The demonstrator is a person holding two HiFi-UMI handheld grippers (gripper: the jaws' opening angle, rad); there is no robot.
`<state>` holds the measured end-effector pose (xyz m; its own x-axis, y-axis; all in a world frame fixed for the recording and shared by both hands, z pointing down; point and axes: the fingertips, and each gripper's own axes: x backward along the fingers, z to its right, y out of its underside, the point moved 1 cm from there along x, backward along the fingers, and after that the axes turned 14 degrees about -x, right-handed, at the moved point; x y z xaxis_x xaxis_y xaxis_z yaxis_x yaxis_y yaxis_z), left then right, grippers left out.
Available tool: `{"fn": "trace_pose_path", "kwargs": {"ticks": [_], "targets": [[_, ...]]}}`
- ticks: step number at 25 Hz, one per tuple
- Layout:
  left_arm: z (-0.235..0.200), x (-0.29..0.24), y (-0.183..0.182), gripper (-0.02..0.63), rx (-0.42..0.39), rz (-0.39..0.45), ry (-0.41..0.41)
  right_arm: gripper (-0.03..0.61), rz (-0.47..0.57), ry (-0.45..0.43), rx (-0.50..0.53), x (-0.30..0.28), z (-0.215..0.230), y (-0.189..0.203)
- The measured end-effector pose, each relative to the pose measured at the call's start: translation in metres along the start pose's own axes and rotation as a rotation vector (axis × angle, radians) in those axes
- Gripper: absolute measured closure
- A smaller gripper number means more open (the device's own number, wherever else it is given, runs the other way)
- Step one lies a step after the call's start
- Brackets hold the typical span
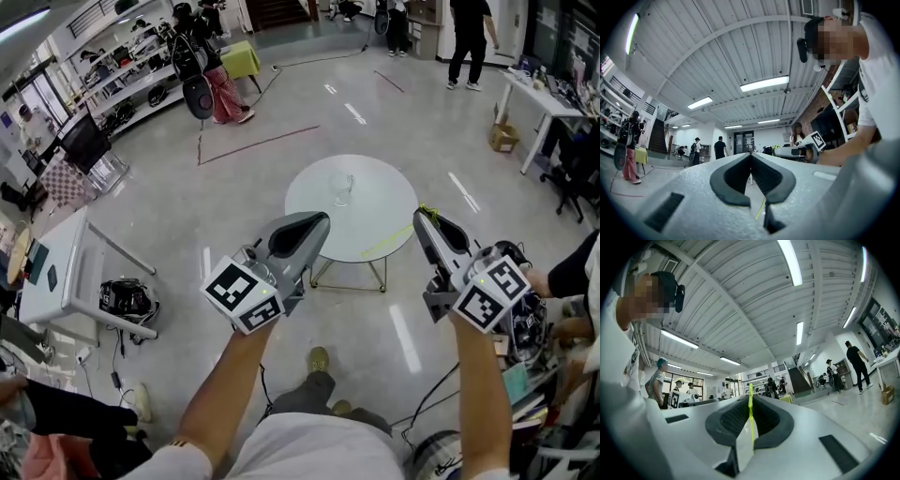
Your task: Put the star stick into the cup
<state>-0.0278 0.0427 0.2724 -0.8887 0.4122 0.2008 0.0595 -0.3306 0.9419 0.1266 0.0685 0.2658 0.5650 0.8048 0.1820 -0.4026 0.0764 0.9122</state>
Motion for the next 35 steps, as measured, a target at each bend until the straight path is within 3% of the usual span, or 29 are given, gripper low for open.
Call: {"fn": "trace_pose_path", "kwargs": {"ticks": [21, 28, 35], "targets": [[-0.174, -0.065, 0.075, 0.598, -0.002, 0.001, 0.056, 0.554, -0.021, 0.061, 0.017, -0.167, 0.1, 0.002], [-0.216, -0.069, 0.085, 0.598, 0.001, 0.013, 0.056, 0.554, -0.027, 0.092, 0.032, -0.207, 0.117, 0.002], [-0.23, -0.079, 0.106, 0.598, 0.016, 0.002, 0.061, 0.554, -0.034, 0.125, 0.039, -0.231, 0.145, 0.01]]}}
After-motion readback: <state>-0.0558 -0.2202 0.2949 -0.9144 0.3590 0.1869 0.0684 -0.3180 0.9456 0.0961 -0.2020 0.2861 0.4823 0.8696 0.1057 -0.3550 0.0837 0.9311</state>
